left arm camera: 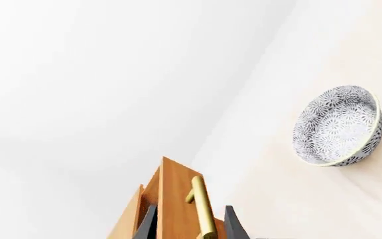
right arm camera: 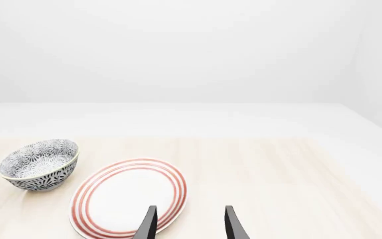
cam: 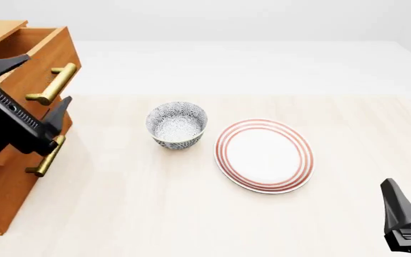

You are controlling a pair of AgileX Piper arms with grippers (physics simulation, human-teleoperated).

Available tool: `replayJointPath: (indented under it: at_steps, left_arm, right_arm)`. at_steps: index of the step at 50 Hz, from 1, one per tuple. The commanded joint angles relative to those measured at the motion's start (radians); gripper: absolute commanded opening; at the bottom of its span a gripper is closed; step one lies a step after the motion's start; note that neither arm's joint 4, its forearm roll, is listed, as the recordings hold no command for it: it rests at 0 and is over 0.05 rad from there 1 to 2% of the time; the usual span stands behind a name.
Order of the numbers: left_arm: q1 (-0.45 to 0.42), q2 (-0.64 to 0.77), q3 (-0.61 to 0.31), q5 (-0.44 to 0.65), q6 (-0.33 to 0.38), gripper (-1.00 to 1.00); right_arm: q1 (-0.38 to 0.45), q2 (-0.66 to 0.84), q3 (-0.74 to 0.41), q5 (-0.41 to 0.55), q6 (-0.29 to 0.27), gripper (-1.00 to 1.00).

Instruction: Open the top drawer of the cabinet.

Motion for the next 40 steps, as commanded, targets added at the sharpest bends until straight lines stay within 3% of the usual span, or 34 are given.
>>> replayJointPath:
  at_steps: [1, 5, 6, 11, 24, 35, 40]
  left_arm:
    - [0.047, -0.069, -0.047, 0.132, -0.230, 1.00]
    - [0.040, -0.065, -0.046, 0.132, -0.257, 1.00]
    - [0.036, -0.063, -0.072, 0.155, -0.302, 1.00]
    - [0.050, -0.052, -0.088, 0.171, -0.323, 1.00]
    - [0.031, 0.029, -0.229, 0.303, -0.480, 1.00]
    - [0.069, 0.065, -0.272, 0.371, -0.540, 1.00]
    - [0.079, 0.076, -0.326, 0.435, -0.600, 1.00]
  right_arm:
    - [0.000, -0.001, 0.001, 0.000, 0.000, 1.00]
    - [0.000, -0.001, 0.001, 0.000, 0.000, 1.00]
    - [0.000, -0.001, 0.001, 0.000, 0.000, 1.00]
    - [0.000, -0.001, 0.001, 0.000, 0.000, 1.00]
    - [0.000, -0.001, 0.001, 0.000, 0.000, 1.00]
    - [0.000, -0.001, 0.001, 0.000, 0.000, 1.00]
    - [0.000, -0.001, 0.001, 0.000, 0.000, 1.00]
